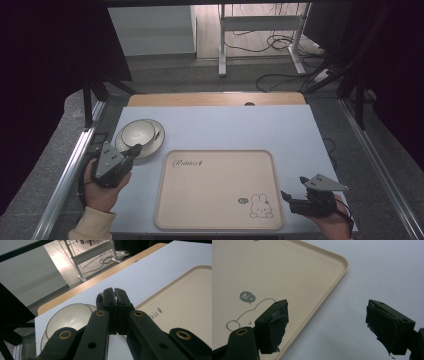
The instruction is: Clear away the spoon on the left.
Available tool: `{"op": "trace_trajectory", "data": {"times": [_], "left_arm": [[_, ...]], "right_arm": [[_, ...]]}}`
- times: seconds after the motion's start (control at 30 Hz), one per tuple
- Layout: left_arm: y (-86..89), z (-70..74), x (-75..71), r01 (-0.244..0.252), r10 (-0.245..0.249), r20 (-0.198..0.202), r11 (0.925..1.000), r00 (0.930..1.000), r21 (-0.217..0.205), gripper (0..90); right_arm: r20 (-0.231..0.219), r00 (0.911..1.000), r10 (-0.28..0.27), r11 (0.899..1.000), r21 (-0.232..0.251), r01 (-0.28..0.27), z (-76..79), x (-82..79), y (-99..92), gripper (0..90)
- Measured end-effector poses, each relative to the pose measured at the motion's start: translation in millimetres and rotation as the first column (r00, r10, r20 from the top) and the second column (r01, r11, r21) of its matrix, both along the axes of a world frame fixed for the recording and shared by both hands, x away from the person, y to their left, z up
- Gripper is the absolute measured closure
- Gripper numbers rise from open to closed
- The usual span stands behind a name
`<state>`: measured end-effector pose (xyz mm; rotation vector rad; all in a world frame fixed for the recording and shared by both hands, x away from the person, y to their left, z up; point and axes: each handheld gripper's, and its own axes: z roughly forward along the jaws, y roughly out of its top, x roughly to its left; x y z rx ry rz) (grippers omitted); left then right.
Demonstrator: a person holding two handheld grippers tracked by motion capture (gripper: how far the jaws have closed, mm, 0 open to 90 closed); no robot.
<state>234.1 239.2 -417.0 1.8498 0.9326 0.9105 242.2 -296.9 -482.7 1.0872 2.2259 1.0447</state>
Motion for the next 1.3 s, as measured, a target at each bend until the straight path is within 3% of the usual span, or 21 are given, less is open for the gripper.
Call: {"op": "trace_trajectory", "data": {"times": [0.37, 0.47, 1.1, 1.2, 1.3], "left_arm": [[-11.4, 0.0, -2.7, 0.038, -0.038, 0.004, 0.9989, 0.9993, 0.026, 89.9], [-13.4, 0.5, -3.4, 0.056, -0.056, 0.002, 0.9984, 0.9984, 0.000, 89.9], [-41.4, -9.6, -7.0, 0.132, -0.131, -0.019, 0.9891, 0.9911, 0.064, 89.8], [-44.9, -11.3, -7.8, 0.153, -0.152, -0.035, 0.9876, 0.9878, 0.036, 89.8], [-47.3, -12.2, -7.7, 0.163, -0.162, -0.037, 0.9857, 0.9861, 0.041, 89.8]], "right_arm": [[0.000, 1.0000, 0.003, 1.000, -0.009, -0.003, -0.4, 0.0, 0.4, 18.2], [0.002, 1.0000, 0.003, 1.000, -0.009, -0.003, -0.2, -0.1, 0.5, 18.2], [-0.001, 1.0000, 0.005, 1.000, -0.010, -0.005, -0.2, -0.1, -0.1, 18.2], [-0.002, 1.0000, 0.005, 1.000, -0.010, -0.005, -0.4, -0.2, 0.2, 18.2], [-0.004, 1.0000, 0.008, 1.000, -0.012, -0.008, -0.6, -0.2, 0.1, 18.2]]}}
